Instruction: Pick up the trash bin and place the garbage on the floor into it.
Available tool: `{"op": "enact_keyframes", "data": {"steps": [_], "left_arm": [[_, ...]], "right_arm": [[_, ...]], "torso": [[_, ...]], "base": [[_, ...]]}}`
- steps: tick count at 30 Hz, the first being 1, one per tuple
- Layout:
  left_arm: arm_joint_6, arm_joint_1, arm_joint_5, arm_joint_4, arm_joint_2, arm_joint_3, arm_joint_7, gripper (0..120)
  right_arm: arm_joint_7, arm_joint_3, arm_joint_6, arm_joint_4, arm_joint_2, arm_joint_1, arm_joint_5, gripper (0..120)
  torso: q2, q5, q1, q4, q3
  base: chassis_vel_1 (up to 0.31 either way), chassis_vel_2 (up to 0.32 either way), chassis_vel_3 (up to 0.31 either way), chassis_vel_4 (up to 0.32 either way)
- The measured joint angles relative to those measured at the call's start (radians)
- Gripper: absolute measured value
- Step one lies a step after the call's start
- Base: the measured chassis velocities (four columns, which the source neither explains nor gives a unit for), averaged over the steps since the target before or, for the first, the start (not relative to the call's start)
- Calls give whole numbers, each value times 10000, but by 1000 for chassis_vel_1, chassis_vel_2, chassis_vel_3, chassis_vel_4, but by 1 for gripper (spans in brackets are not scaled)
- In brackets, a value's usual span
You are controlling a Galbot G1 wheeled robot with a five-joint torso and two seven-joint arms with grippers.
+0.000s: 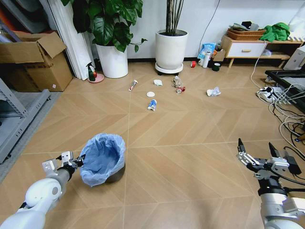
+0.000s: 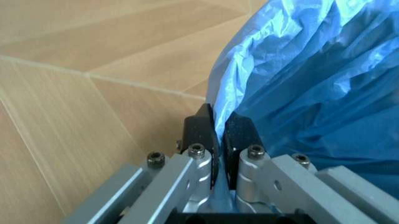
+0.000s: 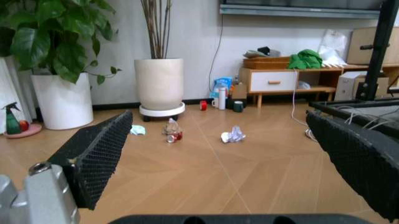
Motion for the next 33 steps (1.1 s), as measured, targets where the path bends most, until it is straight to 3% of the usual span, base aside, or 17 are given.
{"op": "enact_keyframes", "data": {"steps": [9, 15, 33], "left_arm": [[293, 1225, -458, -1721, 825, -1230, -425, 0], [264, 1842, -341, -2422, 507, -1998, -421, 0], [146, 1995, -137, -2503, -57, -2182, -446, 0]], "right_arm": [[426, -517, 14, -238, 104, 38, -309, 100], [366, -542, 210, -448, 44, 188, -140, 100], [306, -823, 251, -690, -24, 407, -140, 100]], "torso": [[0, 2, 0, -1, 0], [0, 0, 0, 0, 0], [0, 2, -1, 0, 0]], "base": [[0, 0, 0, 0], [0, 0, 0, 0], [-46, 46, 53, -47]]}}
